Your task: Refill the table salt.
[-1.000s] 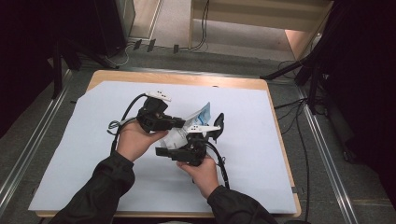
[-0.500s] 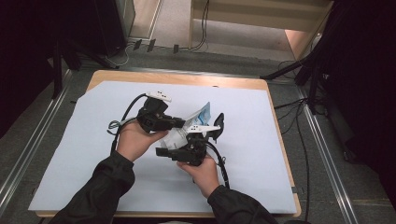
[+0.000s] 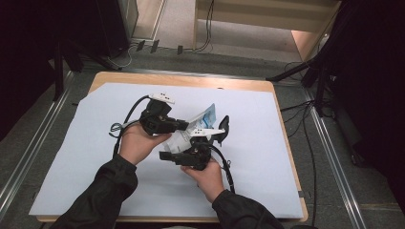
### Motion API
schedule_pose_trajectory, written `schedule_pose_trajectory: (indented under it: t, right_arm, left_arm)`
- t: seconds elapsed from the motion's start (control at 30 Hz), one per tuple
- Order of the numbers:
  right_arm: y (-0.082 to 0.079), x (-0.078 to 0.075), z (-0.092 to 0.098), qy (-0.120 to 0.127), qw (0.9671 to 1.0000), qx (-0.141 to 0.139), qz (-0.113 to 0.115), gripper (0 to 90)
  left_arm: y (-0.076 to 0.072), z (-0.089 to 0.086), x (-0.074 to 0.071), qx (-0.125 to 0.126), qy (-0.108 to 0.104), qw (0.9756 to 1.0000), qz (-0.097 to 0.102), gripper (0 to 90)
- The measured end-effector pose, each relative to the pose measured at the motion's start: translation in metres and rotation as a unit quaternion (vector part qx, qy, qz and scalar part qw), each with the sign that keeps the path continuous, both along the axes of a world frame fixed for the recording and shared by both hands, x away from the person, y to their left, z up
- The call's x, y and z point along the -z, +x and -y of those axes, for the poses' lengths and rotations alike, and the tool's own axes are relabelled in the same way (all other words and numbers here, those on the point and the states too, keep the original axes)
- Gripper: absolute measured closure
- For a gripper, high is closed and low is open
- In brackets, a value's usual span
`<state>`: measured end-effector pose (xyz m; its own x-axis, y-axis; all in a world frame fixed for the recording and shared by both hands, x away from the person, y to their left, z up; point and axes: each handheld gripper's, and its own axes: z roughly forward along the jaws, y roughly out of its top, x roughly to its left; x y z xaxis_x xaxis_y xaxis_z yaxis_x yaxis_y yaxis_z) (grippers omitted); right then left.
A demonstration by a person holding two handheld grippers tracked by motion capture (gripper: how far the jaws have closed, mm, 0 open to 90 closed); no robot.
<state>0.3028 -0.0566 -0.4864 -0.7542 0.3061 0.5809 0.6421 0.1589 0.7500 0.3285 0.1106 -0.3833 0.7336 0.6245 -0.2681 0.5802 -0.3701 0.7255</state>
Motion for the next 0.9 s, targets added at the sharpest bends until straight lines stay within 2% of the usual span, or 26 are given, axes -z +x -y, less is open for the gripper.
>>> schedule_pose_trajectory:
  t: [0.7,0.9]
  right_arm:
    - [0.0026,-0.0022,0.0029,0.018,0.9997,-0.001,-0.018,56.5]
    - [0.0020,-0.0014,0.0013,0.020,0.9996,-0.003,-0.021,56.3]
  left_arm:
    - [0.0002,-0.0002,-0.0004,-0.003,-0.014,0.9999,-0.001,88.1]
    - [-0.0008,0.0004,-0.0015,-0.006,-0.004,1.0000,0.002,90.0]
